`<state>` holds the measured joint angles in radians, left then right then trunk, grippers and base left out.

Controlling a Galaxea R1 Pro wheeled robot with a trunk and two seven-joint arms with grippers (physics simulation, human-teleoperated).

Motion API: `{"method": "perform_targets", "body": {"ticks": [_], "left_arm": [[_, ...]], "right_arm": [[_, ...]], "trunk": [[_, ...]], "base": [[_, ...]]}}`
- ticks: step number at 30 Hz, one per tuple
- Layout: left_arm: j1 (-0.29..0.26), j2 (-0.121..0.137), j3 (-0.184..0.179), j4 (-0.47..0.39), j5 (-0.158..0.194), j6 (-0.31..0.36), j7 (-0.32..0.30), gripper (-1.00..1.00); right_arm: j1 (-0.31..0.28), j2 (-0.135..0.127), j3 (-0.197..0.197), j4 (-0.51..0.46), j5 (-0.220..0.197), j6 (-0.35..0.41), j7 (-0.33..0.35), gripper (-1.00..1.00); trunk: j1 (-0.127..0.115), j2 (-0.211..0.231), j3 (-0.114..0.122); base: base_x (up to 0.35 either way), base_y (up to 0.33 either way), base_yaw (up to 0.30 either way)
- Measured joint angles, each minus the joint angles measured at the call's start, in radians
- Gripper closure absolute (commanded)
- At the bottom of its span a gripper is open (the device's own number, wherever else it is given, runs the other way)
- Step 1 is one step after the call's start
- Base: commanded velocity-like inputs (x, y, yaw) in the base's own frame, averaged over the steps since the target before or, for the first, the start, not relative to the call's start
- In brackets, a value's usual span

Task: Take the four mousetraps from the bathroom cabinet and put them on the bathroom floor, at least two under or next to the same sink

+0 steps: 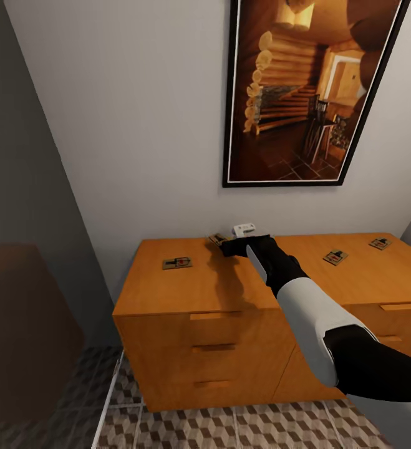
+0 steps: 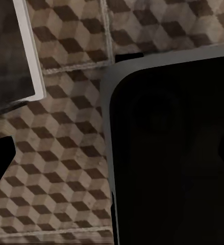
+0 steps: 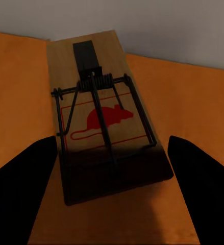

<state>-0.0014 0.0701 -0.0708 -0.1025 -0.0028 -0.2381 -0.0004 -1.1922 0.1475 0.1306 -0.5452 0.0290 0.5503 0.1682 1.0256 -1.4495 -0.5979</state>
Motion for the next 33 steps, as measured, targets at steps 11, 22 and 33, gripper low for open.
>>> {"method": "perform_targets", "body": {"ticks": [11, 22, 33], "left_arm": [[0.000, 0.000, 0.001, -0.001, 0.000, 0.000, 0.000, -1.00], [0.000, 0.000, -0.001, 0.000, 0.000, 0.000, 0.000, -1.00], [0.000, 0.000, -0.001, 0.000, 0.000, 0.000, 0.000, -1.00]], "right_arm": [[0.000, -0.001, 0.000, -0.001, 0.000, 0.002, -0.001, 1.00], [0.000, -0.002, 0.000, 0.000, 0.001, 0.002, -0.001, 1.00], [0.000, 0.000, 0.001, 0.000, 0.001, 0.002, -0.001, 1.00]], "trunk": [[0.000, 0.000, 0.000], [0.000, 0.000, 0.000], [0.000, 0.000, 0.000]], "base": [[-0.331, 0.000, 0.000], [-0.333, 0.000, 0.000], [-0.333, 0.000, 0.000]]}}
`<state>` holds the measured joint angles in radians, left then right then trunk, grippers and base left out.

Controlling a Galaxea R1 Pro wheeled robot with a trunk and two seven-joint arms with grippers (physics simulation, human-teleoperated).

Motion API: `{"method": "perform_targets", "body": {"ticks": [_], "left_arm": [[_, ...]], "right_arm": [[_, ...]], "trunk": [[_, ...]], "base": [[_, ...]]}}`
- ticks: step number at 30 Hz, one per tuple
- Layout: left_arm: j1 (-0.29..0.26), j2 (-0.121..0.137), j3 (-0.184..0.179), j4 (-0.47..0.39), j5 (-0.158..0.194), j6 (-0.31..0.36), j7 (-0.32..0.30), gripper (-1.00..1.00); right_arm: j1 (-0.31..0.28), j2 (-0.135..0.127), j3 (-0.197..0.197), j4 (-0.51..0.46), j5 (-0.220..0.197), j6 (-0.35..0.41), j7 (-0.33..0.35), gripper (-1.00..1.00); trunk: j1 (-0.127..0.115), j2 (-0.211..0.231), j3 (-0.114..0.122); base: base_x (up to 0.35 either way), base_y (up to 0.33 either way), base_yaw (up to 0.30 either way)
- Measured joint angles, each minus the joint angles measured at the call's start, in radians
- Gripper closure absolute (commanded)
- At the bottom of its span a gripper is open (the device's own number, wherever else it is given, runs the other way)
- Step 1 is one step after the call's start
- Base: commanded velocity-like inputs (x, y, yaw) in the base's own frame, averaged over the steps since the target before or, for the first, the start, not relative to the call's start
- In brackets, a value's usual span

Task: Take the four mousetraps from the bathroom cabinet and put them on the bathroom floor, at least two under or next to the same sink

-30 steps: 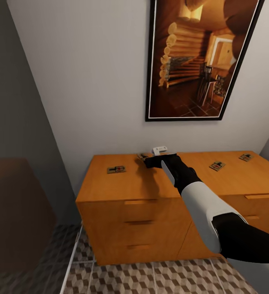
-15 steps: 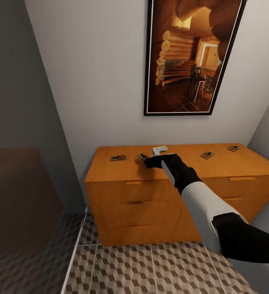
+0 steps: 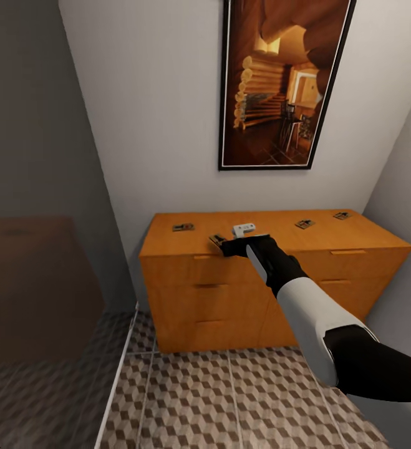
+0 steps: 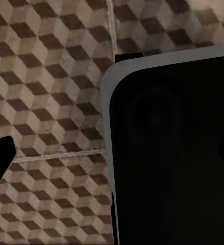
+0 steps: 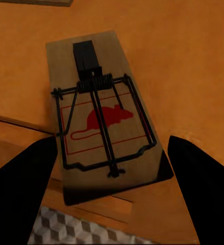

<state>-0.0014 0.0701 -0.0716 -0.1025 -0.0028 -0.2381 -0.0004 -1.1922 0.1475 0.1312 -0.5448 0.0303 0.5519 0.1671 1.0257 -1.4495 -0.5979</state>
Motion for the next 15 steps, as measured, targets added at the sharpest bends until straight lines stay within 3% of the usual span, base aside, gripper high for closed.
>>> {"method": "perform_targets", "body": {"ticks": [15], "left_arm": [[0.000, 0.000, 0.000, 0.001, 0.000, 0.000, 0.000, -1.00]], "right_arm": [[0.000, 0.000, 0.001, 0.000, 0.000, 0.000, -0.004, 1.00]], "trunk": [[0.000, 0.000, 0.000]], "base": [[-0.333, 0.000, 0.000]]}}
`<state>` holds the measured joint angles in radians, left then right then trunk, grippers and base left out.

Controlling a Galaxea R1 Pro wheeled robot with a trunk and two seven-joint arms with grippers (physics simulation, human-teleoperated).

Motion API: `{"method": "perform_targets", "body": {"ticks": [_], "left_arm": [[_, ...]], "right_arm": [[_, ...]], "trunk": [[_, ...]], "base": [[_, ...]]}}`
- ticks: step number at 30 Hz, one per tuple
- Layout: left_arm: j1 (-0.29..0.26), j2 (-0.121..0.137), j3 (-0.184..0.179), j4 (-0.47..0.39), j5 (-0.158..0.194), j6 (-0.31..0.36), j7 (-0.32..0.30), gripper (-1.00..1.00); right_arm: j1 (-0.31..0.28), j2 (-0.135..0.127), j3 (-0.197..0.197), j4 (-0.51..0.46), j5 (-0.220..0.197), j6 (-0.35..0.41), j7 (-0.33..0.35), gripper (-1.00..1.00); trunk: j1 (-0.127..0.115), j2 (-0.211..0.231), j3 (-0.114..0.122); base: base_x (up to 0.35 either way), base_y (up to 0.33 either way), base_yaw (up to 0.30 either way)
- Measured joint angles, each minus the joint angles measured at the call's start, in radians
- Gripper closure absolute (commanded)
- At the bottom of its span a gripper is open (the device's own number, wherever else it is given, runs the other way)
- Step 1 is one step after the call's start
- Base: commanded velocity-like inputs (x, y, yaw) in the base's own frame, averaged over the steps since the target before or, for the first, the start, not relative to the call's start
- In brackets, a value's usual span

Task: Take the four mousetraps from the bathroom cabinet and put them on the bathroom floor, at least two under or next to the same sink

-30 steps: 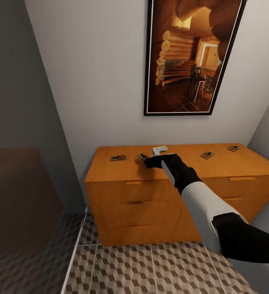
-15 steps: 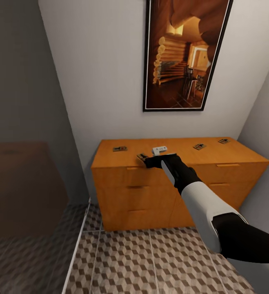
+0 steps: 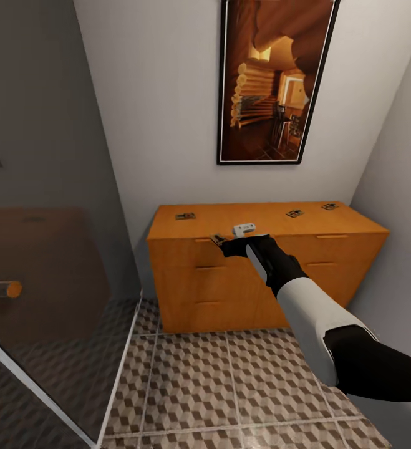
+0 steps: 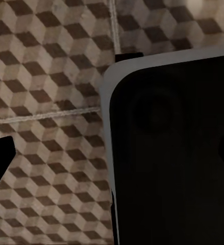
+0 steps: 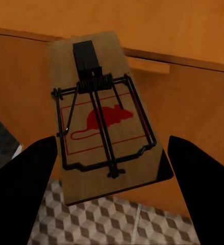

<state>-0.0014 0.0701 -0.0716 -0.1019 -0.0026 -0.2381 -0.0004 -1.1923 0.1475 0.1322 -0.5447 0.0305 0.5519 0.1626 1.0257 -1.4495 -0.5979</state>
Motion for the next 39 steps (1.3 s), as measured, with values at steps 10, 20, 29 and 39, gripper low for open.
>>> {"method": "perform_targets", "body": {"ticks": [10, 20, 29, 39], "left_arm": [[0.000, 0.000, 0.000, -0.001, 0.000, 0.000, 0.000, -1.00], [0.000, -0.003, 0.001, -0.003, 0.000, 0.000, 0.000, -1.00], [0.000, -0.026, 0.003, -0.018, -0.002, -0.003, -0.002, -1.00], [-0.001, -0.029, 0.006, -0.121, 0.001, 0.001, 0.001, -1.00]], "right_arm": [[0.000, -0.001, 0.003, 0.008, -0.002, -0.001, -0.017, 1.00], [0.001, -0.003, 0.002, 0.169, -0.001, -0.088, -0.018, 1.00], [0.010, -0.004, 0.001, 0.511, -0.001, -0.420, -0.017, 1.00], [0.203, -0.020, 0.002, 0.527, 0.001, -0.579, -0.032, 1.00]], "trunk": [[0.000, 0.000, 0.000], [-0.001, 0.000, 0.000], [-0.001, 0.000, 0.000], [-0.001, 0.000, 0.000]], "base": [[-0.272, 0.000, 0.000], [-0.026, 0.000, 0.000], [0.000, 0.000, 0.000], [0.000, 0.000, 0.000]]}}
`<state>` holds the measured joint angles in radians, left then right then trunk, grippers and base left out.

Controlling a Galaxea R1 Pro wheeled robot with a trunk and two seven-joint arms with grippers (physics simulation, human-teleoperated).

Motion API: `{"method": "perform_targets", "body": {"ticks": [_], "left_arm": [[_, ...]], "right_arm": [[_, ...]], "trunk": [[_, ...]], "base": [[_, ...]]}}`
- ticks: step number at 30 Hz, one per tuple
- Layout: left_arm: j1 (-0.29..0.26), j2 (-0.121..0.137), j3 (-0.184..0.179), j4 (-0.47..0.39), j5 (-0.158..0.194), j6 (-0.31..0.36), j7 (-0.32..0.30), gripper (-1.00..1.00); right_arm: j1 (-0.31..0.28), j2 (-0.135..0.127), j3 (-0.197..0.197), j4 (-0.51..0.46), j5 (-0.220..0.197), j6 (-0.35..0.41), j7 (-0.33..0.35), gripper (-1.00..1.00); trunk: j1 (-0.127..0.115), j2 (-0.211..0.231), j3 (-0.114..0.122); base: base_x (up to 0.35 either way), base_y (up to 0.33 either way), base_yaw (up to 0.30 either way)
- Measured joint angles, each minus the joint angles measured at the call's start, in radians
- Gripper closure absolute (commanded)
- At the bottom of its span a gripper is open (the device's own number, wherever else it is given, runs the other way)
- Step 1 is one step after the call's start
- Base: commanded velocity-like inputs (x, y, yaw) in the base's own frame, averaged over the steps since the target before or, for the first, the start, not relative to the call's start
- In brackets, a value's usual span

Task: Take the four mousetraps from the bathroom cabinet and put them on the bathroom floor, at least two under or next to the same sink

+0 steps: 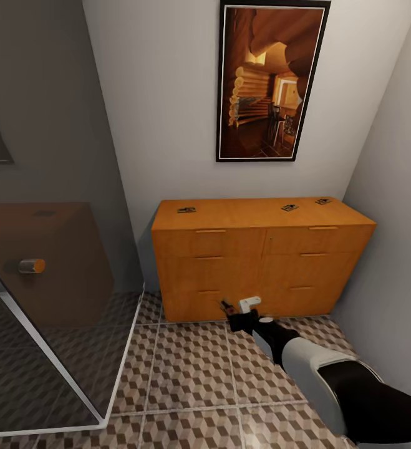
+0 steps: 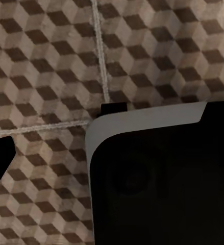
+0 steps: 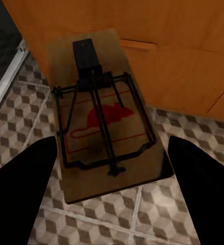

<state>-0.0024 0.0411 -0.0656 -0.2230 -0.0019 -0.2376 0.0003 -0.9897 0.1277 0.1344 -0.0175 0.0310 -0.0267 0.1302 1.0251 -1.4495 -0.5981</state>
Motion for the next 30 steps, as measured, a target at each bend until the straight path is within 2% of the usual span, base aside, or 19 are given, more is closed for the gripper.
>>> {"method": "perform_targets", "body": {"ticks": [2, 4, 6, 8, 10, 12, 15, 19, 21, 24, 27, 30], "left_arm": [[0.000, 0.000, 0.001, -0.019, 0.000, 0.003, 0.001, -1.00], [0.000, -0.001, 0.001, -0.070, 0.001, 0.009, 0.002, -1.00], [0.000, -0.001, 0.001, -0.111, 0.002, 0.018, 0.003, -1.00], [0.000, -0.007, 0.000, -0.172, 0.003, 0.051, 0.004, -1.00], [0.000, -0.016, 0.000, -0.220, 0.002, 0.101, 0.004, -1.00], [-0.001, -0.024, -0.001, -0.290, 0.001, 0.185, 0.004, -1.00], [0.000, -0.034, -0.002, -0.356, 0.001, 0.244, 0.004, -1.00], [-0.001, -0.077, -0.004, -0.521, -0.003, 0.384, 0.003, -1.00], [-0.002, -0.110, -0.005, -0.633, -0.010, 0.493, 0.003, -1.00], [-0.009, -0.133, -0.005, -0.734, -0.024, 0.582, 0.004, -1.00], [-0.031, -0.154, -0.006, -0.801, -0.042, 0.657, 0.004, -1.00], [-0.063, -0.166, -0.006, -0.820, -0.053, 0.705, 0.004, -1.00]], "right_arm": [[0.041, -0.009, 0.000, 0.000, 0.000, -0.036, -0.005, 1.00], [0.100, -0.031, 0.000, 0.000, 0.000, -0.098, -0.010, 1.00], [0.136, -0.046, -0.001, 0.000, 0.000, -0.128, -0.011, 1.00], [0.181, -0.065, -0.001, 0.000, -0.001, -0.164, -0.011, 1.00], [0.208, -0.074, -0.001, 0.000, -0.001, -0.195, -0.011, 1.00], [0.241, -0.082, 0.000, 0.001, -0.001, -0.243, -0.011, 1.00], [0.270, -0.086, -0.001, 0.001, -0.001, -0.280, -0.012, 1.00], [0.320, -0.090, -0.001, 0.001, -0.001, -0.367, -0.024, 1.00], [0.350, -0.090, 0.000, 0.001, -0.002, -0.428, -0.057, 1.00], [0.370, -0.089, 0.001, 0.001, -0.002, -0.482, -0.101, 1.00], [0.389, -0.086, 0.003, 0.001, -0.003, -0.520, -0.131, 1.00], [0.401, -0.082, 0.002, 0.001, -0.004, -0.541, -0.141, 1.00]], "trunk": [[0.000, 0.000, 0.000], [0.000, 0.000, 0.000], [0.000, 0.000, 0.000], [0.000, 0.000, 0.000], [0.000, 0.000, 0.000], [0.000, 0.000, 0.000], [0.000, 0.000, 0.000], [0.000, 0.000, 0.000], [0.000, 0.000, 0.000], [0.000, 0.000, 0.000], [0.000, 0.000, 0.000], [0.000, 0.000, 0.000]], "base": [[0.000, 0.000, 0.000], [0.000, 0.000, 0.000], [0.000, 0.000, 0.000], [0.000, 0.000, 0.000], [0.000, 0.000, 0.000], [0.000, 0.000, 0.000], [0.000, 0.000, 0.000], [0.000, 0.000, 0.000], [0.000, 0.000, 0.000], [0.000, 0.000, 0.000], [0.000, 0.000, 0.000], [0.000, 0.000, 0.000]]}}
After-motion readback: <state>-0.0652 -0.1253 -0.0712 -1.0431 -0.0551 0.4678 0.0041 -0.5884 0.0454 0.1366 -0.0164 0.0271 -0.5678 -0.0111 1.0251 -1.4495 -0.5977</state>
